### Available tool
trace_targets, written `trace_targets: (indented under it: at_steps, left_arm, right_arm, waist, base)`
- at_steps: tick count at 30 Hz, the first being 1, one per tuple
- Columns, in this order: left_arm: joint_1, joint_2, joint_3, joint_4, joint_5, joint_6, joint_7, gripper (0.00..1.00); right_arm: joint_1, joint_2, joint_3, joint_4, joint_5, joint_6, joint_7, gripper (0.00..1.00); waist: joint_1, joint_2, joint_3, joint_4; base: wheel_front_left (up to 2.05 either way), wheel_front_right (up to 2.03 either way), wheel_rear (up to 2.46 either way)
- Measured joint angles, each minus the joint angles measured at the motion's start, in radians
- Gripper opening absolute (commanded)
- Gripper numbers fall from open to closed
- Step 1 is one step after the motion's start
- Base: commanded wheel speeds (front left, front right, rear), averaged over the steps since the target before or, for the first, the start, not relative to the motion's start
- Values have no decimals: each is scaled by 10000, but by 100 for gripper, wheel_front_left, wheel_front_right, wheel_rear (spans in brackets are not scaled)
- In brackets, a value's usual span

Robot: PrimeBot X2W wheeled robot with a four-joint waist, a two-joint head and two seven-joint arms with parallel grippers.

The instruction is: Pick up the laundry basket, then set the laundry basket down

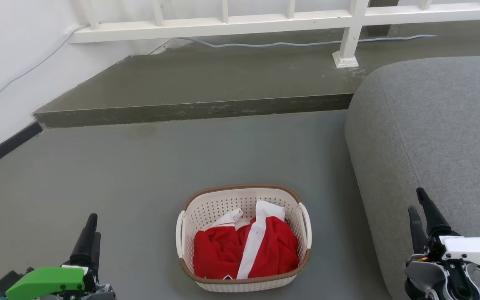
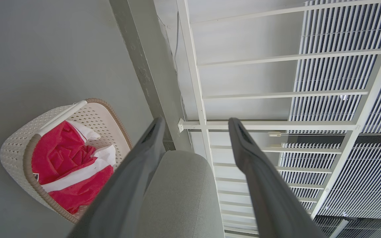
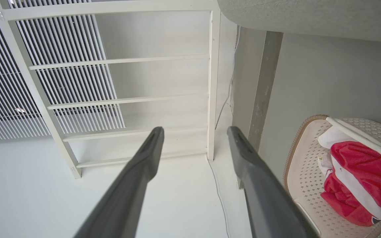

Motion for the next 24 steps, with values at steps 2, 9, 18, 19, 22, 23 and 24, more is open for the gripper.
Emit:
trace_targets:
  at_steps: [2,9,18,19,22,23,24]
  left_arm:
    - [0,10,-58,-46,176,2,-81,100]
    - [1,81,-207,-309,968,44,-303,100]
    - [2,96,-370,-698,2247,146,-566,100]
    - [3,107,-408,-746,2403,188,-606,100]
    - [6,157,-506,-924,2968,274,-694,100]
    - [7,174,-522,-965,3168,318,-738,100]
    - [10,194,-543,-995,3352,322,-742,100]
  right_arm:
    - [0,-15,67,-23,-207,0,-88,100]
    - [-10,-203,297,-207,-1227,0,-303,100]
    - [-25,-261,721,-535,-2706,-105,-564,100]
    - [-25,-261,775,-568,-2876,-107,-608,100]
    - [-25,-265,945,-637,-3335,-221,-700,100]
    - [-25,-265,982,-652,-3492,-282,-709,100]
    - [-25,-265,1022,-667,-3628,-307,-763,100]
  waist:
    - [0,0,-2,6]
    - [0,0,-9,27]
    - [0,0,-14,55]
    - [0,0,-14,57]
    - [0,0,-15,65]
    - [0,0,-15,67]
    - [0,0,-16,69]
  base:
    - [0,0,0]
    - [0,0,0]
    - [0,0,0]
    - [0,0,0]
    - [0,0,0]
    - [0,0,0]
    - [0,0,0]
